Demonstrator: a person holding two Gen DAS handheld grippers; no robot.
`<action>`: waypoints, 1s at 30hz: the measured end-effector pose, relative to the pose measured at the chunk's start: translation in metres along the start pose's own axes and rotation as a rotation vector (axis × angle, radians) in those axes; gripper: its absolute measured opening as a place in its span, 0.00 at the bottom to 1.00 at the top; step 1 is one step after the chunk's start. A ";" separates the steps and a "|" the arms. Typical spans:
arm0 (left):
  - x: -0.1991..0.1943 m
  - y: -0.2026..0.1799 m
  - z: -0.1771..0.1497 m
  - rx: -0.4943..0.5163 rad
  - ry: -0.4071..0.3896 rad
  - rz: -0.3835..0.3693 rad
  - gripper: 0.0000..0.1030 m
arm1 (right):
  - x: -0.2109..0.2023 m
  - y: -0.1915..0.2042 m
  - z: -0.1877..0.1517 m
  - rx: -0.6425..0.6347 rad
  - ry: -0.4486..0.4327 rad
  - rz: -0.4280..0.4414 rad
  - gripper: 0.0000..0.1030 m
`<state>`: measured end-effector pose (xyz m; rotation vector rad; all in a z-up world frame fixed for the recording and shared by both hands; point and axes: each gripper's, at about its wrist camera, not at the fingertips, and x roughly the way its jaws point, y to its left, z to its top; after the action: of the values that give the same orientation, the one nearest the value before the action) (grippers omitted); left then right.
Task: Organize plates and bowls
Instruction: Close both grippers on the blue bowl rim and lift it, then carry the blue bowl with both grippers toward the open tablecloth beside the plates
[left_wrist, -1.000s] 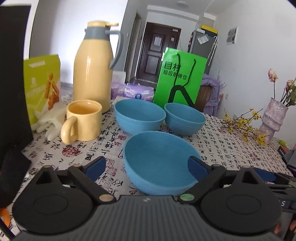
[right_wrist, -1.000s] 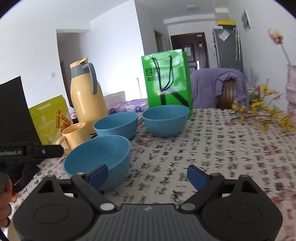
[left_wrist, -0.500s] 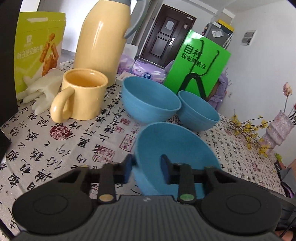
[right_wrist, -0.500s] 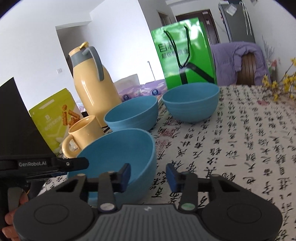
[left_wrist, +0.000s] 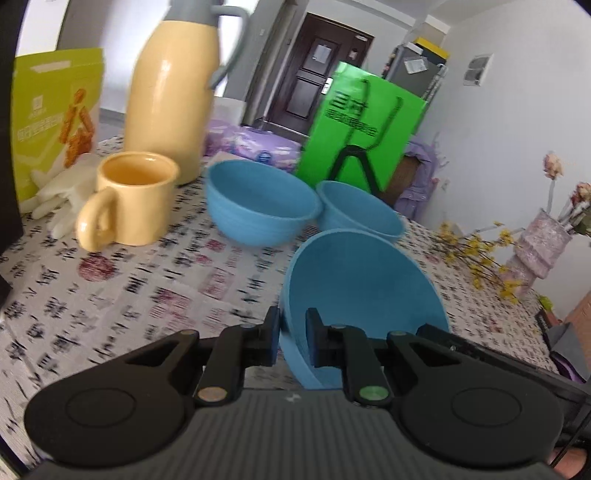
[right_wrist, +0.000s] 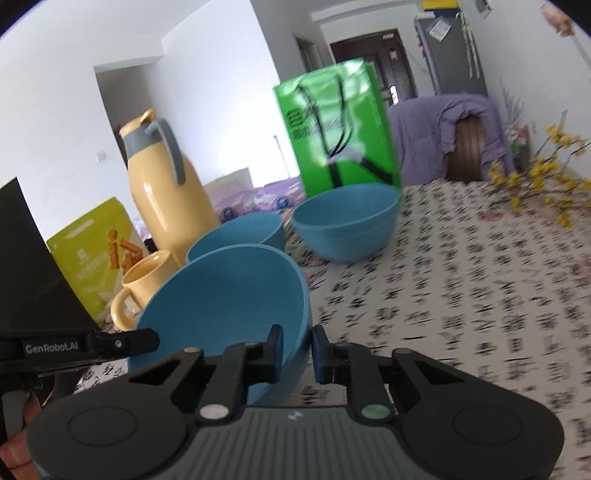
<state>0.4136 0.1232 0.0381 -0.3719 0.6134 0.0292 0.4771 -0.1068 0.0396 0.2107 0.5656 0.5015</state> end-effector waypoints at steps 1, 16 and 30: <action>-0.002 -0.009 -0.003 0.004 0.006 -0.013 0.14 | -0.009 -0.005 0.000 -0.001 -0.011 -0.011 0.15; -0.024 -0.160 -0.074 0.099 0.091 -0.227 0.14 | -0.166 -0.122 -0.033 0.098 -0.087 -0.198 0.14; -0.063 -0.200 -0.145 0.104 0.195 -0.243 0.14 | -0.253 -0.154 -0.090 0.129 -0.070 -0.220 0.14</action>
<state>0.3084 -0.1091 0.0314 -0.3483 0.7557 -0.2737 0.3030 -0.3623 0.0309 0.2842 0.5458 0.2435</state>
